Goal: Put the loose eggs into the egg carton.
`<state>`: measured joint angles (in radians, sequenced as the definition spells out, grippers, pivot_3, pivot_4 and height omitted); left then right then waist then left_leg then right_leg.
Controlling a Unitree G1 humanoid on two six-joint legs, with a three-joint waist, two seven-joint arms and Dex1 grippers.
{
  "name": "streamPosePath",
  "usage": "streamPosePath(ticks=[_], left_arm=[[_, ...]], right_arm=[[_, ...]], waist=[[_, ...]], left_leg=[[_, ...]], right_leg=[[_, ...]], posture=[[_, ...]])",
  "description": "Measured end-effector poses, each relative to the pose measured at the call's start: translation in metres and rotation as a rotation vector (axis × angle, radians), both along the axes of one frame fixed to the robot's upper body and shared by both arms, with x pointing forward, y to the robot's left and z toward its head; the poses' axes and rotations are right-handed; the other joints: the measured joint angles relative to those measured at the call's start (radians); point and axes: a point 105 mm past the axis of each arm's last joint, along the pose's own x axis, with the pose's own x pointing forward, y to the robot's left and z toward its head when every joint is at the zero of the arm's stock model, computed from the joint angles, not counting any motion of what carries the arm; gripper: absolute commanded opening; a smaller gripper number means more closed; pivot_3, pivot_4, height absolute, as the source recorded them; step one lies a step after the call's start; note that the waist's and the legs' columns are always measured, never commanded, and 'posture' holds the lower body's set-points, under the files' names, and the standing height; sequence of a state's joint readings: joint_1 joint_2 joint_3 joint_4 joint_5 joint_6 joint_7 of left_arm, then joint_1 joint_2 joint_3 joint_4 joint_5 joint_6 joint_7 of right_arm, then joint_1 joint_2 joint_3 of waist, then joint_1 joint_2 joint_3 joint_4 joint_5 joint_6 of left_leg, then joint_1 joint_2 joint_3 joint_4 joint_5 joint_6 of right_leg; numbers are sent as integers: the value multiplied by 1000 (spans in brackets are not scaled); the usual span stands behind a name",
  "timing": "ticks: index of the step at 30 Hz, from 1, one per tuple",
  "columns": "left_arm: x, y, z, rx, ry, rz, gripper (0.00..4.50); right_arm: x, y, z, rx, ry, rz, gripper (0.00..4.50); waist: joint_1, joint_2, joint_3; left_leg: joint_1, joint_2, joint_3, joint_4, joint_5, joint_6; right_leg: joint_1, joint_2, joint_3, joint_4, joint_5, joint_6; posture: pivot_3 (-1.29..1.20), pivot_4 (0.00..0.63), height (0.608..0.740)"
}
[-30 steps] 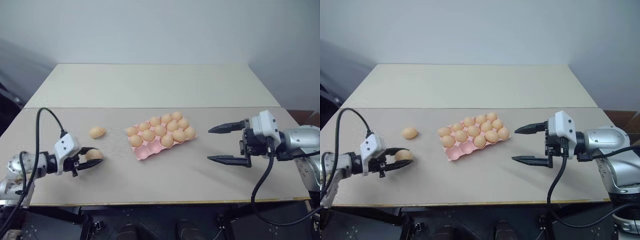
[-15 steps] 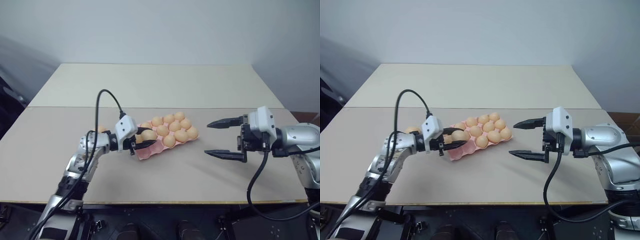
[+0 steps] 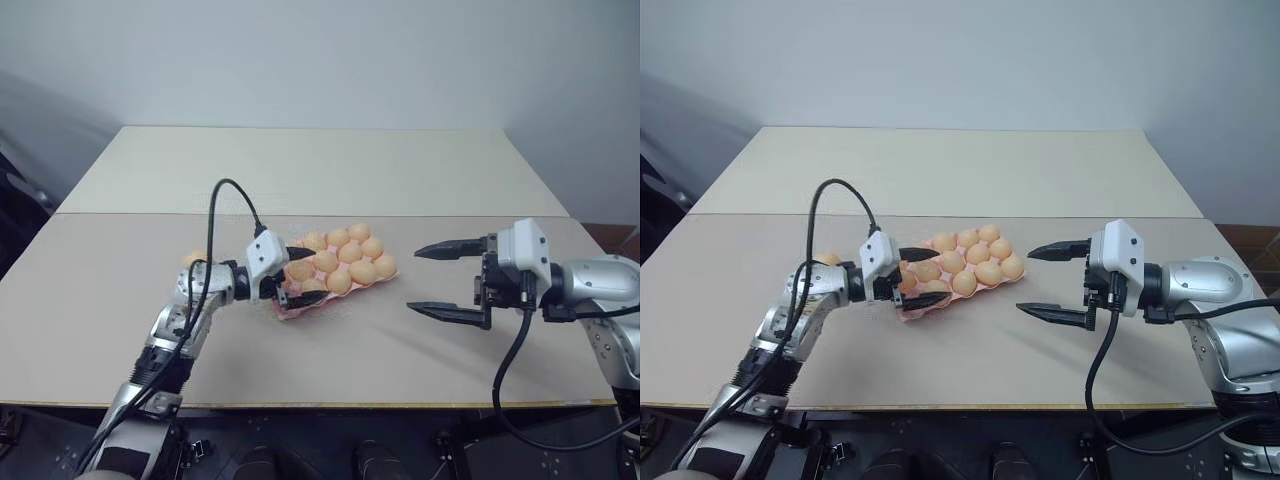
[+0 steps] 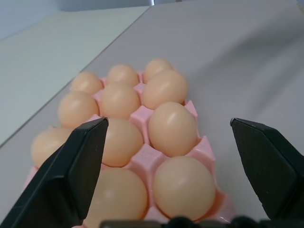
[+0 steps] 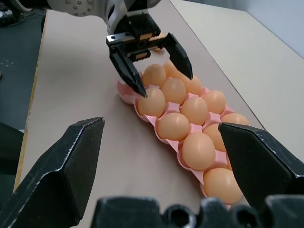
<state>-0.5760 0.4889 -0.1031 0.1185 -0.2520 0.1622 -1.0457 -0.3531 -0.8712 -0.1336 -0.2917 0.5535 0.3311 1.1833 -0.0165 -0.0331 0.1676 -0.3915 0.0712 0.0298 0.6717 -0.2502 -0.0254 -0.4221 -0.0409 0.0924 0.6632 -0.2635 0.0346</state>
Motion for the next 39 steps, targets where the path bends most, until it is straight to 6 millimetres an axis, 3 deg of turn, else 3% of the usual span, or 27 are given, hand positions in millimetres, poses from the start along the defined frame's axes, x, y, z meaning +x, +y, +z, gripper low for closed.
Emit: streamPosePath(ticks=[5,8,15,19,25,28,32,39], left_arm=[[-15,62,40,-36,-47,107,4448],[-36,106,36,-16,9,185,4448],[-92,174,26,33,123,333,4448],[-113,190,26,14,142,400,4448],[-121,185,24,-25,138,427,4448],[-116,185,25,-35,120,454,4448],[-93,186,20,-29,94,512,4448],[-8,187,6,-103,18,699,4448]], right_arm=[[0,0,-1,0,3,0,4500],[0,-2,-2,0,11,0,4500],[5,-6,-4,8,41,2,4500],[10,-12,-7,4,55,-10,4500],[13,-13,-11,-4,69,-14,4500],[13,-12,-10,-4,66,-13,4500],[14,-10,-8,-6,57,-7,4500],[13,-5,-7,0,45,6,4500]], waist=[[-14,0,0],[-23,0,0],[-24,0,0],[-17,0,0],[-14,0,0],[-14,0,0],[-9,0,0],[8,0,0]], left_leg=[[1,0,0,-1,0,0],[1,0,0,-1,0,0],[1,0,1,-2,0,0],[1,0,1,-2,0,0],[1,0,1,-3,0,0],[2,0,1,-3,0,0],[2,0,1,-3,0,0],[0,-1,0,-3,0,0]], right_leg=[[0,0,0,0,0,0],[0,-1,0,0,0,0],[0,-2,-2,-1,0,0],[0,-3,-2,-1,-1,0],[0,-2,-2,-1,0,0],[0,-2,-2,-1,0,0],[1,-2,-2,-1,0,0],[0,-2,-2,-2,0,0]], posture=[[0,150,740],[0,150,740],[0,150,740],[0,150,740],[0,150,740],[0,150,740],[0,150,740],[0,150,740]])
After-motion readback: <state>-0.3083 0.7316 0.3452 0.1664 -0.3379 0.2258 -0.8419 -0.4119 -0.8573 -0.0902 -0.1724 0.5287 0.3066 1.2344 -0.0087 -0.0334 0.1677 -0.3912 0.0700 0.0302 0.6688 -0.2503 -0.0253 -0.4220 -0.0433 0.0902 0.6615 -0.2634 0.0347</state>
